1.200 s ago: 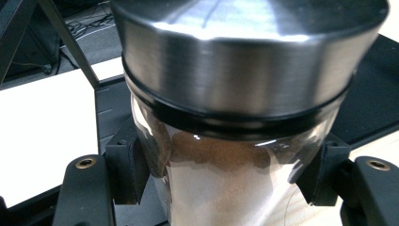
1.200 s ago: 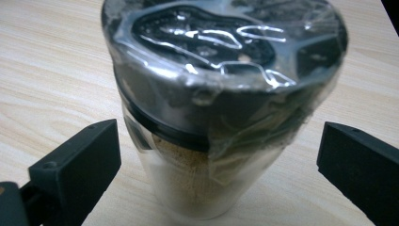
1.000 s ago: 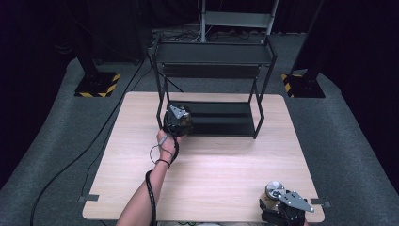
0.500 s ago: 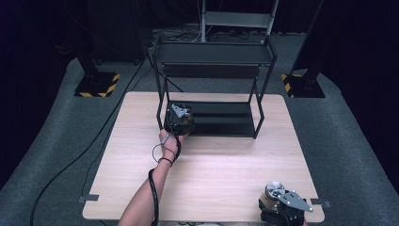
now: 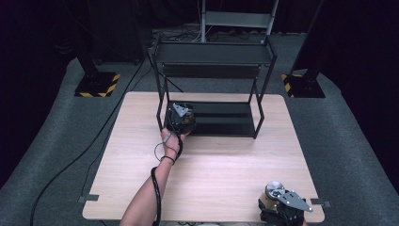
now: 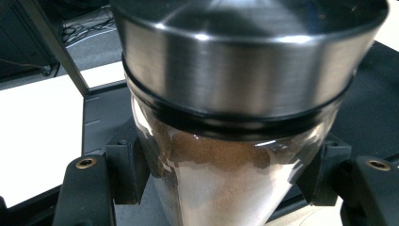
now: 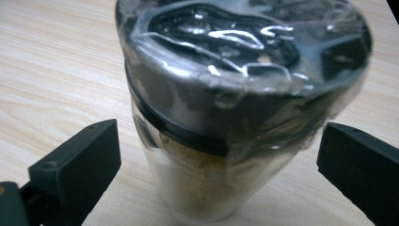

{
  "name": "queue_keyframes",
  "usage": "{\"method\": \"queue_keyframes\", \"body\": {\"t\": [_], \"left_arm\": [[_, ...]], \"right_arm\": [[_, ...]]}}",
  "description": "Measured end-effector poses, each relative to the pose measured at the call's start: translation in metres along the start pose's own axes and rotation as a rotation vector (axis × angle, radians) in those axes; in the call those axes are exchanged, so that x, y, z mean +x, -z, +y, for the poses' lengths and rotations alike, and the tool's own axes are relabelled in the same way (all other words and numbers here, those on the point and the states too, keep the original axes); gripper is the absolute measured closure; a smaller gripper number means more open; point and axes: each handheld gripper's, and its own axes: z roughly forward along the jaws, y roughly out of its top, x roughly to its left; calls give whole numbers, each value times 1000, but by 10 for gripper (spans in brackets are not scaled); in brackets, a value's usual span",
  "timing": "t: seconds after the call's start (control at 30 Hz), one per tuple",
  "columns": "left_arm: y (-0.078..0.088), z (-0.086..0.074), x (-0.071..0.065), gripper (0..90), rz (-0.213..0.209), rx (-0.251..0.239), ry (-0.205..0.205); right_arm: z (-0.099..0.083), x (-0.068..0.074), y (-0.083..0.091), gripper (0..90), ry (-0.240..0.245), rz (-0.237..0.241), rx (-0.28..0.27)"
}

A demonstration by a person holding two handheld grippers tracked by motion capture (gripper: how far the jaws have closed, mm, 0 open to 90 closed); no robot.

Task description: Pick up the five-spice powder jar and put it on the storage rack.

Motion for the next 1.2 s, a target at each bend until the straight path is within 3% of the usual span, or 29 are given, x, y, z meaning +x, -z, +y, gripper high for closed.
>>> {"method": "queue_keyframes", "body": {"t": [0.3, 0.7, 1.2], "left_arm": [[-9, -4, 2, 315, -2, 8, 27], [-14, -5, 2, 315, 5, 6, 7], [-22, -5, 2, 315, 9, 21, 18]], "right_arm": [[1, 1, 1, 0, 1, -7, 3], [1, 1, 0, 0, 2, -4, 5], [0, 1, 1, 0, 2, -5, 4]]}}
